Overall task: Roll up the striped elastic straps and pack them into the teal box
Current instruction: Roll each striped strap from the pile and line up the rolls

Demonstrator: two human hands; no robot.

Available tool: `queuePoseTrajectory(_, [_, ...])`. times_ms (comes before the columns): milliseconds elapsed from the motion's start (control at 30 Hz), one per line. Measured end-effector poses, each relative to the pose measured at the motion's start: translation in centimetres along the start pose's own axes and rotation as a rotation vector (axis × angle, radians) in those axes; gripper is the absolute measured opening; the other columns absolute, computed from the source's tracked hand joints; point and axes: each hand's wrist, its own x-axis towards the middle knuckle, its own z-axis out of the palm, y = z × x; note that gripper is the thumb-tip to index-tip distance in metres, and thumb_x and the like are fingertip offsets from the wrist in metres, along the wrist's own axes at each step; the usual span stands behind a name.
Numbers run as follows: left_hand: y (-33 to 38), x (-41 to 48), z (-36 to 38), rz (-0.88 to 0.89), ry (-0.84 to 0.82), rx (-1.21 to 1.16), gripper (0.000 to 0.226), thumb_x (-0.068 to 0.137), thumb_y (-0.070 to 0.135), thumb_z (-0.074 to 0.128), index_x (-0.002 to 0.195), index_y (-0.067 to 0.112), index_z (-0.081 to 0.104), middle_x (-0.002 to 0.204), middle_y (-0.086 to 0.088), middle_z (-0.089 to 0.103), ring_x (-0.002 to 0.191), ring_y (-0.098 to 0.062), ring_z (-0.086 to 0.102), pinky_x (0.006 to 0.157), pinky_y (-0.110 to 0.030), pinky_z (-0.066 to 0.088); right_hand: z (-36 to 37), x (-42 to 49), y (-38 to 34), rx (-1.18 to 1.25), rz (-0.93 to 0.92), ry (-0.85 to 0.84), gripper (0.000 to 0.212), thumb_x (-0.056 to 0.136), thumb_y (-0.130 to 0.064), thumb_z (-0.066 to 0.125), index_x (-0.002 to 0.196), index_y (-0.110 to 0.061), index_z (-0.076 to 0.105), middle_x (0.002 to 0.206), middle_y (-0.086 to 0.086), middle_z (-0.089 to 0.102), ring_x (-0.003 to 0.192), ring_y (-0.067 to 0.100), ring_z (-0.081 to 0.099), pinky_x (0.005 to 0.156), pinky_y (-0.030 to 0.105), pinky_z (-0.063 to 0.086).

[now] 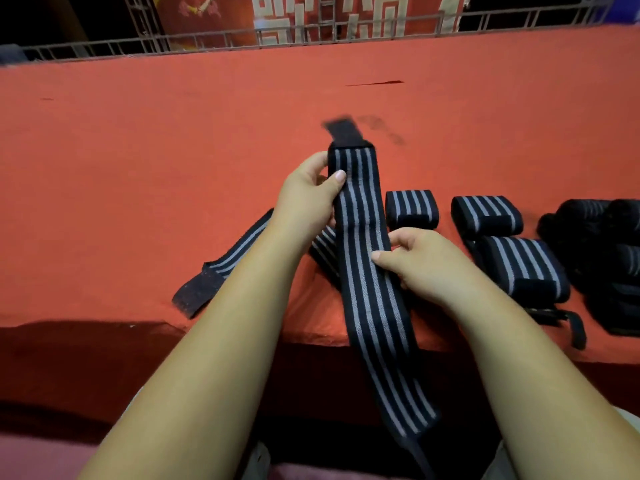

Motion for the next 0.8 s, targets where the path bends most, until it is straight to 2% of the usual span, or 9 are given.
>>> queuePoseTrajectory(67, [-0.4, 2.3, 0.5, -0.031, 0.026, 0.052, 0.019, 0.110, 0.017, 0.060, 0.123, 0.028, 0.069, 0.074, 0.002, 0.062, 0.045, -0.007, 0.054, 0.048, -0.027, 0.048, 0.2, 1.1, 0.3, -0.063, -0.003, 0.076, 0.018, 0.098, -0.035, 0.075, 0.115, -0.027, 0.074, 0.091, -0.004, 0.078, 0.088, 0.012, 0.073, 0.087, 0.038, 0.058])
queuePoseTrajectory(200, [-2.8, 5.8, 2.1, -0.344, 0.032, 0.145, 0.036, 0.109, 0.005, 0.060, 0.145, 0.006, 0.055, 0.071, -0.011, 0.065, 0.051, -0.020, 0.062, 0.052, -0.038, 0.062, 0.5, 2.5, 1.0, -0.276, 0.033, 0.135, 0.048, 0.099, -0.030, 0.075, 0.144, -0.023, 0.059, 0.107, -0.009, 0.068, 0.103, 0.015, 0.064, 0.085, 0.031, 0.044])
queuePoseTrajectory(267, [-3.9, 6.2, 2.6, -0.451, 0.011, 0.204, 0.046, 0.107, -0.008, 0.050, 0.152, 0.002, 0.046, 0.065, -0.013, 0.068, 0.058, -0.027, 0.067, 0.069, -0.049, 0.068, 0.9, 3.2, 1.6, -0.327, 0.049, 0.113, 0.051, 0.099, -0.027, 0.075, 0.146, -0.021, 0.057, 0.112, -0.006, 0.068, 0.110, 0.019, 0.064, 0.088, 0.032, 0.045])
queuePoseTrajectory(333, [-4.7, 6.3, 2.5, -0.391, 0.009, 0.347, 0.048, 0.103, -0.009, 0.048, 0.149, 0.005, 0.050, 0.072, -0.016, 0.073, 0.064, -0.030, 0.074, 0.080, -0.055, 0.068, 1.2, 3.6, 1.9, -0.372, 0.041, 0.121, 0.050, 0.099, -0.027, 0.074, 0.146, -0.022, 0.058, 0.120, -0.002, 0.070, 0.117, 0.022, 0.064, 0.094, 0.034, 0.049])
queuePoseTrajectory(433, [-4.2, 5.4, 1.4, -0.166, -0.022, 0.619, 0.038, 0.095, 0.001, 0.049, 0.125, 0.014, 0.069, 0.099, -0.011, 0.080, 0.089, -0.029, 0.079, 0.090, -0.047, 0.064, 1.2, 3.7, 1.8, -0.401, 0.036, 0.117, 0.048, 0.101, -0.027, 0.070, 0.147, -0.022, 0.056, 0.126, 0.000, 0.069, 0.119, 0.024, 0.063, 0.098, 0.038, 0.052])
queuePoseTrajectory(500, [-2.7, 4.1, 0.4, -0.063, -0.143, 0.796, 0.031, 0.091, 0.003, 0.053, 0.101, 0.025, 0.072, 0.103, -0.002, 0.079, 0.099, -0.026, 0.075, 0.093, -0.041, 0.060, 1.2, 3.6, 1.8, -0.403, 0.039, 0.111, 0.049, 0.102, -0.027, 0.069, 0.148, -0.021, 0.056, 0.127, 0.001, 0.069, 0.120, 0.024, 0.063, 0.099, 0.038, 0.052])
queuePoseTrajectory(567, [-0.9, 2.4, -0.8, -0.063, -0.387, 0.950, 0.026, 0.090, 0.003, 0.066, 0.088, 0.029, 0.072, 0.095, 0.006, 0.077, 0.097, -0.021, 0.074, 0.088, -0.034, 0.058, 1.2, 3.3, 1.7, -0.397, 0.032, 0.116, 0.050, 0.103, -0.024, 0.068, 0.150, -0.022, 0.055, 0.126, 0.000, 0.069, 0.118, 0.023, 0.062, 0.096, 0.036, 0.051])
queuePoseTrajectory(667, [0.6, -0.1, -2.2, -0.135, -0.702, 1.074, 0.035, 0.081, 0.017, 0.089, 0.108, 0.036, 0.076, 0.106, 0.016, 0.073, 0.101, -0.014, 0.070, 0.093, -0.033, 0.055, 0.9, 2.5, 1.2, -0.398, 0.013, 0.104, 0.053, 0.102, -0.023, 0.068, 0.152, -0.028, 0.051, 0.128, -0.001, 0.068, 0.118, 0.021, 0.062, 0.089, 0.032, 0.046])
queuePoseTrajectory(800, [-0.1, -2.7, -3.3, -0.056, -0.732, 1.073, 0.066, 0.076, 0.034, 0.096, 0.132, 0.051, 0.064, 0.128, 0.015, 0.055, 0.120, -0.011, 0.055, 0.105, -0.036, 0.047, 0.8, 1.6, 0.7, -0.357, 0.004, 0.039, 0.060, 0.097, -0.036, 0.077, 0.151, -0.038, 0.050, 0.143, -0.002, 0.061, 0.126, 0.022, 0.061, 0.097, 0.036, 0.049])
